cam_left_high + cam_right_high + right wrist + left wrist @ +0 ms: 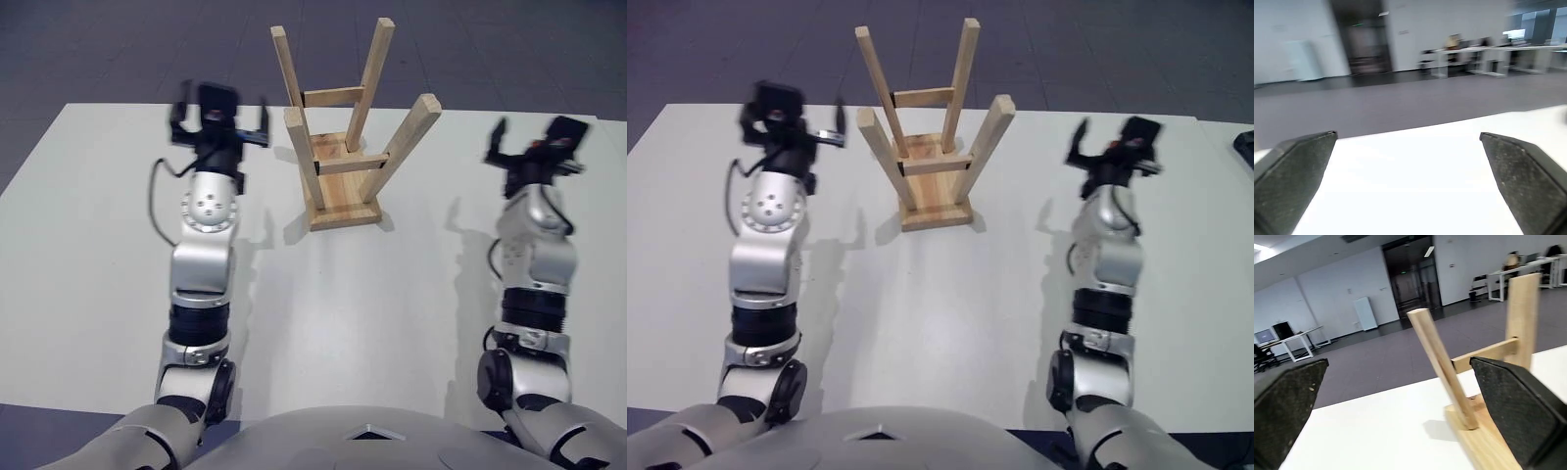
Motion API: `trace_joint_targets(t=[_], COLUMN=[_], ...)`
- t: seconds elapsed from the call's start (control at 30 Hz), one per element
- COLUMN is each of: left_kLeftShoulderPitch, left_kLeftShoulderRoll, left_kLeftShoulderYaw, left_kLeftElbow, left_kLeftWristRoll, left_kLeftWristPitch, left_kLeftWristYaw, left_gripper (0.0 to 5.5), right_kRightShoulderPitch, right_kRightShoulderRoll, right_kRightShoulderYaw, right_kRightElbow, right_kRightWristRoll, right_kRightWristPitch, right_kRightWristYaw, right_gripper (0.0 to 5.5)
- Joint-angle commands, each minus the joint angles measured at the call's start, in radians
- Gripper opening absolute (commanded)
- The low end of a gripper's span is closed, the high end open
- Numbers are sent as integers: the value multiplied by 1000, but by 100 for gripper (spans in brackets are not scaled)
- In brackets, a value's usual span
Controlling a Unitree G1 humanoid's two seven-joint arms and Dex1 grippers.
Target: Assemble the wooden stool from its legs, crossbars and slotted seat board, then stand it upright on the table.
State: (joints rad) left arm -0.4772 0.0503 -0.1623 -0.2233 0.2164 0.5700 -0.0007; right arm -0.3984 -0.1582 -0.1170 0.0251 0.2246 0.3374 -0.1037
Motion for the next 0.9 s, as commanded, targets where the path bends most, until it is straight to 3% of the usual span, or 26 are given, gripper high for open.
trace_joint_targets(t=[0.03, 0.27, 0.47, 0.57, 0.73, 0.9], left_kLeftShoulderPitch=[-66, -112, -21, -18, -67, -75], left_kLeftShoulderRoll=[-23, 11, 4, -10, -13, 42], left_kLeftShoulderYaw=[-65, 40, 252, 214, 263, 367], left_kLeftElbow=[171, 305, 101, 43, -92, -107], left_kLeftWristRoll=[24, 76, 55, 27, 2, 2], left_kLeftWristPitch=[32, -14, -6, -48, -68, -68], left_kLeftWristYaw=[-21, 96, 248, 201, 215, 246], left_gripper=[540, 540, 540, 540, 540, 540], right_kRightShoulderPitch=[70, 75, 23, 28, 14, -67], right_kRightShoulderRoll=[67, 62, 41, 24, -67, -86], right_kRightShoulderYaw=[175, 145, -55, -29, -22, 197], right_kRightElbow=[-183, -146, -51, -166, -561, -559], right_kRightWristRoll=[3, -108, -170, -78, 245, 230], right_kRightWristPitch=[56, 98, 98, -5, 91, 161], right_kRightWristYaw=[83, -6, -184, -1, 295, 411], right_gripper=[539, 539, 539, 539, 539, 539])
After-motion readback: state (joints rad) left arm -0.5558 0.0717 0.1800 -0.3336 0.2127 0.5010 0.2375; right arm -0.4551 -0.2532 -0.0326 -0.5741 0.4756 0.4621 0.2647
